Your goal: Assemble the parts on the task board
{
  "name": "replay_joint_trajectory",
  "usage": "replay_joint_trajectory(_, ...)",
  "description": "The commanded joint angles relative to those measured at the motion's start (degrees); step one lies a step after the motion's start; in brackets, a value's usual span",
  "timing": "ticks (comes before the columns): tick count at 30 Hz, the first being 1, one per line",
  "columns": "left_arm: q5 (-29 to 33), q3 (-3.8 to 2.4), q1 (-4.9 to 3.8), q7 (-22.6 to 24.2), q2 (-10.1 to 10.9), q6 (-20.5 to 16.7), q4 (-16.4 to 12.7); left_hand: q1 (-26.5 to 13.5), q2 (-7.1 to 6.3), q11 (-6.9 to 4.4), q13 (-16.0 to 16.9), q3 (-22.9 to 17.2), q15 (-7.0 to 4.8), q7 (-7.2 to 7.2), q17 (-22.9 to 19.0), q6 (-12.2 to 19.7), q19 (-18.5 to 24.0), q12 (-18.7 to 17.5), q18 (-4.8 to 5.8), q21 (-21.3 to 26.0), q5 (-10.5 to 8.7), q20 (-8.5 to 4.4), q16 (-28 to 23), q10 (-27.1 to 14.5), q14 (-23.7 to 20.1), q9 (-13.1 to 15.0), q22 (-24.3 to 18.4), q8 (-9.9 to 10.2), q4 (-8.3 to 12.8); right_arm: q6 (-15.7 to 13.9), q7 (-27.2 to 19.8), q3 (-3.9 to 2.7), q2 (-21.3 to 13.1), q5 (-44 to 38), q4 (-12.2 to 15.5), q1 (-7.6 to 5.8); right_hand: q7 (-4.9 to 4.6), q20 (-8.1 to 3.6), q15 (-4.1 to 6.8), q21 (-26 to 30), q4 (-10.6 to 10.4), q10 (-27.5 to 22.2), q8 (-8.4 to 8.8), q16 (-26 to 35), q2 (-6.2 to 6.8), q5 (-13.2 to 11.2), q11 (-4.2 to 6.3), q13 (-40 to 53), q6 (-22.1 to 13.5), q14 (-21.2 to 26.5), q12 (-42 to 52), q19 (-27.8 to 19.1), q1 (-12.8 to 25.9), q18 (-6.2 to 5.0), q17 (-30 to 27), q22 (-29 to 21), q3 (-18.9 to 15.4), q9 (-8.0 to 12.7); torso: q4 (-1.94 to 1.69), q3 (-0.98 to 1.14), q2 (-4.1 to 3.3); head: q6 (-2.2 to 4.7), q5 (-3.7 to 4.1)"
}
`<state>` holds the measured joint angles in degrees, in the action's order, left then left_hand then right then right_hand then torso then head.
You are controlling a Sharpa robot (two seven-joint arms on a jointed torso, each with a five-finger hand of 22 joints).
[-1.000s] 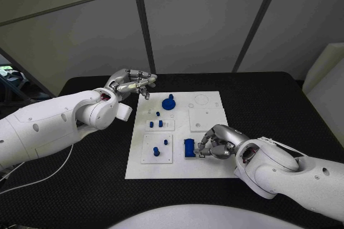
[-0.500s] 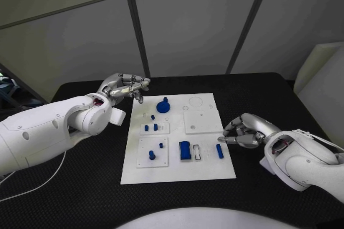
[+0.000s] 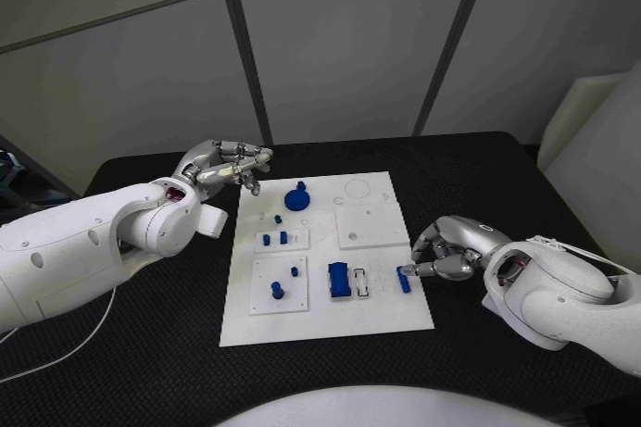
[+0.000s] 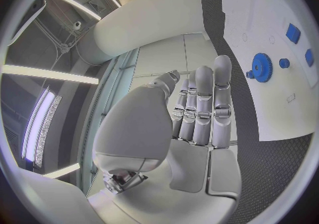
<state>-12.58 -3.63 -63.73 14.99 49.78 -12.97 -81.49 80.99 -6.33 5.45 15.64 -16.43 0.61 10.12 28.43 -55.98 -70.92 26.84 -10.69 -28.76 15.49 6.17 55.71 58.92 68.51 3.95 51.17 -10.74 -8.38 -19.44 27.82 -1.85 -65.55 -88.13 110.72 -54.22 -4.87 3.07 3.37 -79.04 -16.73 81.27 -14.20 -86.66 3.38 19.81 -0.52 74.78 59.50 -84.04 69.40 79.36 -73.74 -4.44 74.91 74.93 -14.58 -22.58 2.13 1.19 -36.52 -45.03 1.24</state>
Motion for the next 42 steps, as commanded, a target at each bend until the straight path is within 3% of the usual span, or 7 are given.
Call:
replay_joint_trajectory(1, 0.12, -0.01, 0.01, 0.49, 0.12, 0.41, -0.07, 0.21, 0.27, 0.01, 0.07, 0.27, 0.29, -0.01, -0.08, 0.56, 0.2, 0.24, 0.28, 0.23, 0.03, 0.23, -0.14, -0.49, 0.03, 0.03, -0.07, -0.36, -0.05, 3.4, 3.14, 0.04, 0.57, -4.82, -0.16, 0.19, 0.04, 0.26, -0.17, 0.29, -0.08, 0.37, -0.06, 0.06, 0.98, -0.43, 0.07, 0.18, 0.09, -4.72, 0.46, -0.06, 1.75, 0.63, 9.27, 0.11, -0.27, -0.24, -0.17, -0.08, 0.01, -0.18, 0.12)
replay_joint_trajectory(5, 0.12, -0.01, 0.09, 0.49, 0.15, 0.49, -0.05, 0.13, 0.29, 0.02, 0.07, 0.32, 0.3, 0.01, -0.1, 0.57, 0.2, 0.3, 0.29, 0.25, 0.02, 0.24, -0.13, -0.52, 0.03, 0.03, -0.08, -0.39, -0.14, 3.91, 4.65, 0.08, 1.42, -6.14, -0.49, 0.46, 0.01, 0.27, -0.2, 0.4, -0.14, 0.24, -0.32, 0.14, 2.21, -0.89, 0.03, 0.25, -0.29, -4.69, 0.43, -0.11, 3.7, 0.61, 9.17, 0.03, 0.52, -0.61, -0.18, -0.06, 0.01, -0.08, 0.15)
replay_joint_trajectory(13, 0.12, -0.01, 0.24, 0.47, 0.12, 0.6, 0.04, 0.13, 0.29, 0.02, 0.07, 0.32, 0.3, 0.01, -0.1, 0.57, 0.2, 0.3, 0.29, 0.25, 0.02, 0.24, -0.13, -0.52, 0.03, 0.03, -0.08, -0.39, -0.14, 5.05, 6.86, 0.14, 2.21, -7.82, -1.1, 0.72, 0.21, 0.22, -0.11, 0.42, -0.14, 0.2, -1.21, 0.16, 2.59, -0.55, 0.18, 0.39, -0.02, -4.7, 0.54, -0.07, 4.78, 0.61, 9.17, 0.06, 1.67, -1.27, -0.2, -0.08, -0.01, -0.34, 0.31)
replay_joint_trajectory(24, 0.12, -0.01, 0.35, 0.43, 0.1, 0.68, 0.03, 0.13, 0.29, 0.02, 0.07, 0.32, 0.3, 0.01, -0.1, 0.57, 0.2, 0.3, 0.29, 0.25, 0.02, 0.24, -0.13, -0.52, 0.03, 0.03, -0.08, -0.39, -0.14, 5.82, 7.27, 0.19, 3.64, -8.56, -1.71, 1.28, 0.76, -0.12, 0.29, 0.26, 0.12, 0.36, -2.83, 0.07, 1.25, 2.66, 0.66, 0.69, 0.37, -4.75, 0.83, 0.19, 3.8, 0.68, 9.38, 0.36, 3.67, -2.52, -0.31, -0.19, 0.0, -0.57, 0.19)
replay_joint_trajectory(42, 0.12, -0.01, 0.36, 0.34, 0.26, 0.71, 0.0, 0.13, 0.29, 0.02, 0.07, 0.32, 0.3, 0.01, -0.1, 0.57, 0.2, 0.3, 0.29, 0.25, 0.02, 0.24, -0.13, -0.52, 0.03, 0.03, -0.08, -0.39, -0.14, 8.75, 7.5, 0.28, 5.09, -8.61, -2.31, 2.67, 1.28, -0.55, 0.73, 0.03, 1.28, 0.56, -3.69, -0.1, -0.3, 3.22, 1.17, 0.87, 1.07, -4.82, 0.89, 0.49, -2.08, 0.78, 9.72, 0.78, 4.81, -3.61, -0.19, -0.11, 0.06, -0.82, -0.05)
